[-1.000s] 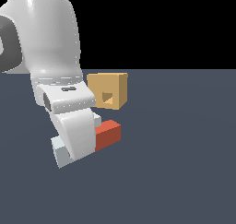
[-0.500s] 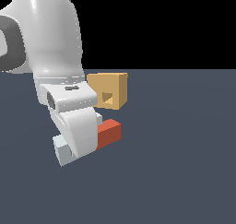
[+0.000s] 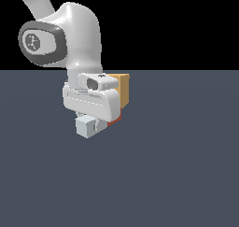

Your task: Insert the peg into the horizontal hole in a box.

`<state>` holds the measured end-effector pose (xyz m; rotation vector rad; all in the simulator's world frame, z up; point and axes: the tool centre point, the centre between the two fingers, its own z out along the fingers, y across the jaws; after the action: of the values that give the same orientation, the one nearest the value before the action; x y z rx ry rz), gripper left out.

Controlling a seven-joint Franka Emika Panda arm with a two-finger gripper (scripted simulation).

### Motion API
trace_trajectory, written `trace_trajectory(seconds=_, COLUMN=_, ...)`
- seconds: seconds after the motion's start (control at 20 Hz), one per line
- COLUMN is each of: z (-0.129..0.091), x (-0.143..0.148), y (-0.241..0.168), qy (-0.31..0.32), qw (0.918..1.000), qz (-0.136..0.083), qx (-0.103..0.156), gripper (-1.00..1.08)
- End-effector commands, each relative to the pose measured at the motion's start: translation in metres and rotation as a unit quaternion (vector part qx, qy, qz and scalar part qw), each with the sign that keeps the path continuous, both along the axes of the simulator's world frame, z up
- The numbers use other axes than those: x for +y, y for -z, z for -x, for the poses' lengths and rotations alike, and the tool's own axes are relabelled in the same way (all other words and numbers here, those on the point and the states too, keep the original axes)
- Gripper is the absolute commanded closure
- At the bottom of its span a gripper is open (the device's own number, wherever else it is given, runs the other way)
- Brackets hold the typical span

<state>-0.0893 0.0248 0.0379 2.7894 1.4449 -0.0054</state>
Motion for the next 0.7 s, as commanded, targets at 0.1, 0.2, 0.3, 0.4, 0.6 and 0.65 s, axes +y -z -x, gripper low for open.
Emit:
trace_trajectory(seconds=0.1, z=-0.001, x=0.057, y=-0.010, qy=-0.084, qw=0.9965, qz=0.000, qx=-0.002, gripper=1.08)
trace_trajectory(seconds=0.2, z=0.001, x=0.075, y=-0.013, qy=-0.110, qw=0.9939, qz=0.000, qx=-0.002, gripper=1.08)
trace_trajectory(seconds=0.3, z=0.003, x=0.088, y=-0.014, qy=-0.129, qw=0.9916, qz=-0.001, qx=-0.002, gripper=1.08)
trace_trajectory(seconds=0.4, z=0.005, x=0.095, y=-0.016, qy=-0.141, qw=0.9900, qz=-0.001, qx=-0.002, gripper=1.08)
trace_trajectory(seconds=0.6, z=0.005, x=0.098, y=-0.016, qy=-0.145, qw=0.9895, qz=-0.001, qx=-0.001, gripper=1.08)
trace_trajectory(seconds=0.65, z=0.005, x=0.098, y=-0.016, qy=-0.145, qw=0.9895, qz=-0.001, qx=-0.001, gripper=1.08)
